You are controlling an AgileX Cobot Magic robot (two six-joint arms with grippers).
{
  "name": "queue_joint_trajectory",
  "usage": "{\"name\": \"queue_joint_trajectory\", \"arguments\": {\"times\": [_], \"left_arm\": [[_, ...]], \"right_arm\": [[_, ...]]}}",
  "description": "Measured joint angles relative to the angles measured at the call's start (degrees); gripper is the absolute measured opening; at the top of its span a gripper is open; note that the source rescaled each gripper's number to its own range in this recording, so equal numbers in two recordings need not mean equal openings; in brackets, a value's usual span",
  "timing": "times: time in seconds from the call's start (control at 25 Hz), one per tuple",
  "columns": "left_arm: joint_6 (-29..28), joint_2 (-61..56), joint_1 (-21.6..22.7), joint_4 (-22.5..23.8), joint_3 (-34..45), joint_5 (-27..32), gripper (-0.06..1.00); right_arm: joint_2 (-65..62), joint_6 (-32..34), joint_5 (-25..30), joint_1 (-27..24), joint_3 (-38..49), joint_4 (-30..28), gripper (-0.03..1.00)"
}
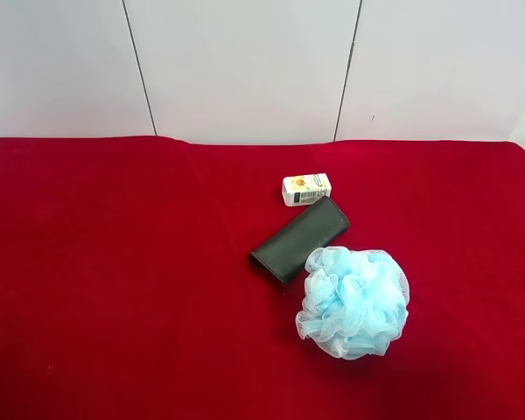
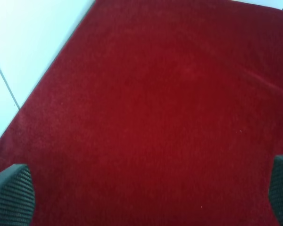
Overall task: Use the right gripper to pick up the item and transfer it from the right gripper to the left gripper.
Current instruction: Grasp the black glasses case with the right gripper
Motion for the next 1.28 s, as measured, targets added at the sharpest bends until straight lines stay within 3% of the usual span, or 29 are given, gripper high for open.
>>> {"name": "queue_joint_trajectory", "arguments": {"times": [1.28], "left_arm": [[-0.1,0.0,0.0,-0.1,0.0,0.0,1.0]], "right_arm": [[0.3,-1.2,-0.3,0.0,-0.7,1.5,1.0]]}}
